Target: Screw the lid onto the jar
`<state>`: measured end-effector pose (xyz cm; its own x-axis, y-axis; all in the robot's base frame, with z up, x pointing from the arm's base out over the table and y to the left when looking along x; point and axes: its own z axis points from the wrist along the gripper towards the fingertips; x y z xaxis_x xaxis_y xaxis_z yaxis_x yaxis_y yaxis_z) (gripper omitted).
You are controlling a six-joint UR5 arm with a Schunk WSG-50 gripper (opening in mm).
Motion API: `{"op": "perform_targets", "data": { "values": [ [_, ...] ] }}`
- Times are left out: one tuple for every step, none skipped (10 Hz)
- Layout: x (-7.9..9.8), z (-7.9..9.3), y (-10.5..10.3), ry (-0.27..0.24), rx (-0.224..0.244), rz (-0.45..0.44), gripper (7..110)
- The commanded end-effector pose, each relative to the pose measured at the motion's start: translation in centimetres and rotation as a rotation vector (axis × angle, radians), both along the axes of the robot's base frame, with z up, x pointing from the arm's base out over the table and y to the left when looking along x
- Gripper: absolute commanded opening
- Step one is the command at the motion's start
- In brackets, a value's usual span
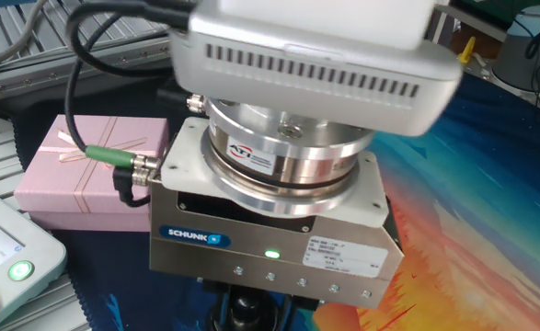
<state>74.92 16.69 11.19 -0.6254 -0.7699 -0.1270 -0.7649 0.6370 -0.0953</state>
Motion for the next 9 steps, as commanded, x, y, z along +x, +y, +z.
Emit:
{"op": "perform_targets", "data": {
  "values": [
    [0.25, -0.19, -0.31, -0.016, 0.006, 0.043, 22],
    [0.36, -0.19, -0.67, -0.017, 0.003, 0.052, 22],
    [0.42, -0.14, -0.86, -0.017, 0.000, 0.060, 22],
    [0.51, -0.03, -0.96, -0.019, -0.001, 0.064, 22],
    [0.58, 0.02, -1.04, -0.019, -0.001, 0.072, 22],
    [0.62, -0.01, -1.01, -0.021, 0.002, 0.076, 22],
    [0.60, -0.07, -0.91, -0.024, 0.003, 0.077, 22],
    [0.58, -0.19, -0.97, -0.028, -0.002, 0.067, 22],
    [0.61, -0.21, -1.15, -0.029, -0.007, 0.053, 22]
  ]
}}
